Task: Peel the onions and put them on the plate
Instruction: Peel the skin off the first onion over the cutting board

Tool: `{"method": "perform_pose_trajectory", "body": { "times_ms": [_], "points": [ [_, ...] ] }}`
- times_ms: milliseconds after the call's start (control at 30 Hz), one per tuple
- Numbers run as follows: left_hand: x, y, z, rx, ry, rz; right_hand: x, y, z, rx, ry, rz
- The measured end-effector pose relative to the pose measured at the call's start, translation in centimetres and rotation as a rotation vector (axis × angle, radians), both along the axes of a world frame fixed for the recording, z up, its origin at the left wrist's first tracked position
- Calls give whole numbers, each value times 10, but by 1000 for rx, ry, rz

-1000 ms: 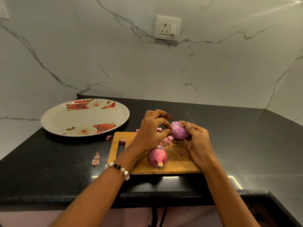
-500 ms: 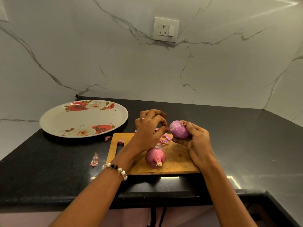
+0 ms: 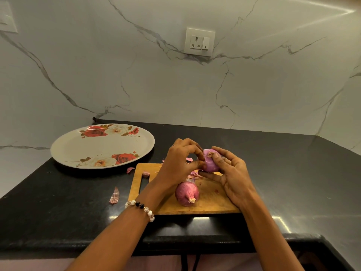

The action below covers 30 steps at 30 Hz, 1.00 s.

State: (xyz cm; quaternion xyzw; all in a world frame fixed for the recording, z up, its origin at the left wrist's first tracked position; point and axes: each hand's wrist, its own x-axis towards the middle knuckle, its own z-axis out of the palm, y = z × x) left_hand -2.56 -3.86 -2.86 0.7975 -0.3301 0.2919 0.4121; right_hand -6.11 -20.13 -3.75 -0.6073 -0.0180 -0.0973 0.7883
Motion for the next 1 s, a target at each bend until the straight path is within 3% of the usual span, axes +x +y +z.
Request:
{"method": "perform_pose_trajectory", "body": {
  "times_ms": [367, 700, 1000],
  "points": [
    [1, 0, -1, -9, -43, 28, -2, 1, -1, -76, -58, 7],
    [1, 0, -2, 95, 105, 92, 1, 1, -6, -202, -96, -1],
    [-6, 1, 3, 176, 131, 114, 1, 0, -4, -101, -11, 70]
  ]
}}
